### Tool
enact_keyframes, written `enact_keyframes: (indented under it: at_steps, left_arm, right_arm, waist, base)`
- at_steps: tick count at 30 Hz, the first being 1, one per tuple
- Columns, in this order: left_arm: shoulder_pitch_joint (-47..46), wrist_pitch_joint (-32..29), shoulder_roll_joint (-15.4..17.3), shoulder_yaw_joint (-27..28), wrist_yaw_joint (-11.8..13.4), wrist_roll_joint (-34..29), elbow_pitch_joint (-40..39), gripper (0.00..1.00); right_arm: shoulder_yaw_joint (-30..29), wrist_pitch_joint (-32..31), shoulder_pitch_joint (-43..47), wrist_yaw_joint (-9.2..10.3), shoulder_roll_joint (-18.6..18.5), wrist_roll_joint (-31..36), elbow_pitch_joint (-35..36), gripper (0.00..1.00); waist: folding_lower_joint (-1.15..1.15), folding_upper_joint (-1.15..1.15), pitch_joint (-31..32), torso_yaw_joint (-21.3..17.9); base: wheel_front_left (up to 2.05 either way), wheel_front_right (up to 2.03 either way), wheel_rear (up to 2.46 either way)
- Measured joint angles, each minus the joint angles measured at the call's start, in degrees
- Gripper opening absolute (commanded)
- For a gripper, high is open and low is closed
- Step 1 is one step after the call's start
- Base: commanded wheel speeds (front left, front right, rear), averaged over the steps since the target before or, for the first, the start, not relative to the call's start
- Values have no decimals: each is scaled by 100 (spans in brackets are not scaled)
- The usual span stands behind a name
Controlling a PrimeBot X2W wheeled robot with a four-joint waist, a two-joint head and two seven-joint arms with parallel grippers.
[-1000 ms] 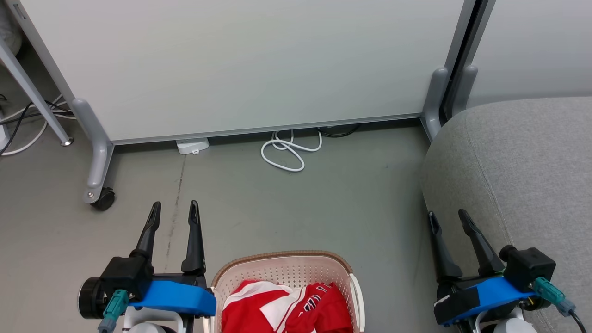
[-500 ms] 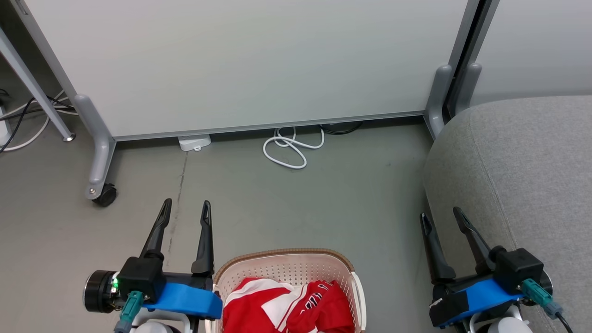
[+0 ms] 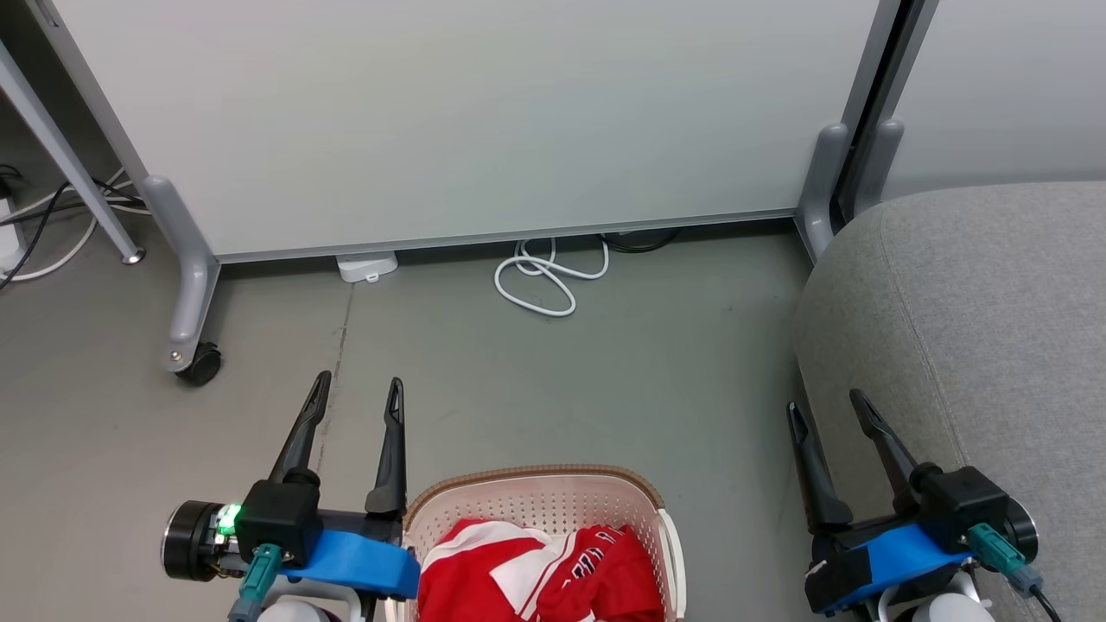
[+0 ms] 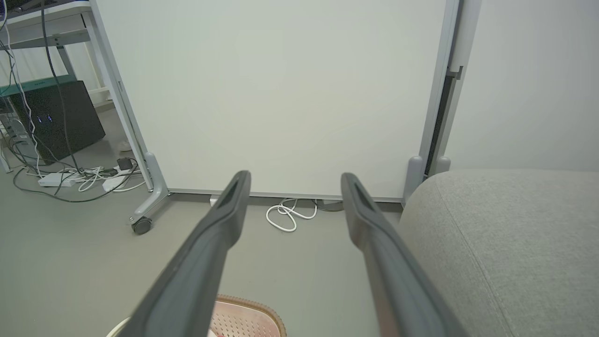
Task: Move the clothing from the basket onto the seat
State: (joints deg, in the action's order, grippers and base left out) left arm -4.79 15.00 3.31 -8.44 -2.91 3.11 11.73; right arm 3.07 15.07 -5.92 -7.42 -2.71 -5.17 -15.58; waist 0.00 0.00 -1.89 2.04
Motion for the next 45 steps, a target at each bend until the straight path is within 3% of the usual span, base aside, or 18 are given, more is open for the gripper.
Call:
enact_keyframes:
  at_steps: [13, 24, 33, 45]
  left_arm:
    - [-13, 0, -13, 31, -26, 20, 90, 100]
    - [-506, 0, 79, -261, -278, -116, 653, 100]
    - [-1262, 7, 277, -775, -407, -219, 1488, 100]
    - [-2366, 7, 485, -2005, -452, -140, 2717, 100]
  right_arm:
    - [3, 0, -10, 0, 0, -8, -54, 100]
    - [12, 7, -227, -1, -3, 10, 101, 100]
    - [52, 7, -612, -5, -3, 140, 345, 100]
    - [132, 7, -1238, -5, -5, 366, 673, 100]
  waist:
    - [0, 0, -18, -23]
    - [0, 0, -315, -131]
    - [0, 0, -915, -308]
    - [1, 0, -1959, -596]
  base:
    - [0, 0, 0]
    - [0, 0, 0]
    - [0, 0, 0]
    - [0, 0, 0]
